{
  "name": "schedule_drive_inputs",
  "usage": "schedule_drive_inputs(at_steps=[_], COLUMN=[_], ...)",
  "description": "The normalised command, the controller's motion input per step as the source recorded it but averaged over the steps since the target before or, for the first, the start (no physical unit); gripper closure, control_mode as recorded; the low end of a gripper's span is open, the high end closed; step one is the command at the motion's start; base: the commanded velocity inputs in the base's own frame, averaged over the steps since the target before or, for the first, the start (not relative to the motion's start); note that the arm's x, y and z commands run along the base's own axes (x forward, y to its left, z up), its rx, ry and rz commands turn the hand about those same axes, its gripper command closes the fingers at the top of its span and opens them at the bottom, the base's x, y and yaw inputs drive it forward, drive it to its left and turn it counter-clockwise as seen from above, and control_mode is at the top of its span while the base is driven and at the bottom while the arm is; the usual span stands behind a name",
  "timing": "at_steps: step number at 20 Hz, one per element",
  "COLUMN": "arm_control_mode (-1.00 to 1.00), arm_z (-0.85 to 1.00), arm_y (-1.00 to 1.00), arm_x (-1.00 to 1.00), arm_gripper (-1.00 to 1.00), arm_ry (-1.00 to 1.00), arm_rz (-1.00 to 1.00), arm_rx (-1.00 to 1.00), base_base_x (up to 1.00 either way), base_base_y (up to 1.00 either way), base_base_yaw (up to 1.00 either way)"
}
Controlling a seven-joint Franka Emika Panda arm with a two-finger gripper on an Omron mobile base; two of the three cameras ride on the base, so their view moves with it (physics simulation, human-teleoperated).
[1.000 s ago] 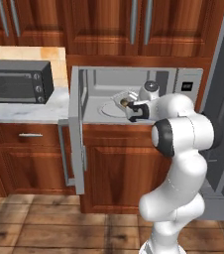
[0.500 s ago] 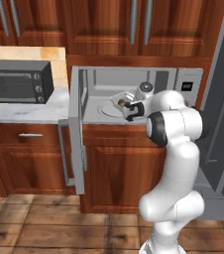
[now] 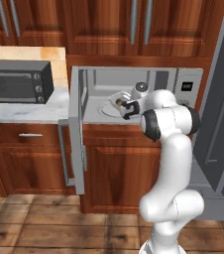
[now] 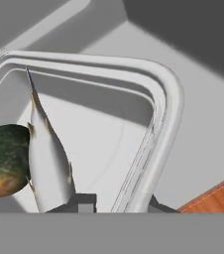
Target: Place the tupperware containing the fish and squash meal in the microwave. Close the microwave door and press the start button to reheat the meal.
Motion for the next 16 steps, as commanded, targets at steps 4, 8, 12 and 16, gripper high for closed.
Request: schedule_drive_inputs(at_steps=[4,8,12,16], arm_control_mode=[-1.00,-1.00,-1.00,-1.00], arm_z=[-0.28,-0.26,-0.07,0.00], arm_y=[0.00,0.00,0.00,0.00], arm_x=[0.43,0.48,0.53,0.59], arm_gripper=[1.00,-1.00,-1.00,-1.00], arm_ry=[0.05,0.06,0.04,0.03], arm_rz=[0.00,0.00,0.00,0.00], arm_rx=[0.00,0.00,0.00,0.00], base_base_x=[0.00,0.00,0.00,0.00], base_base_y=[0.00,0.00,0.00,0.00], base_base_yaw=[0.00,0.00,0.00,0.00])
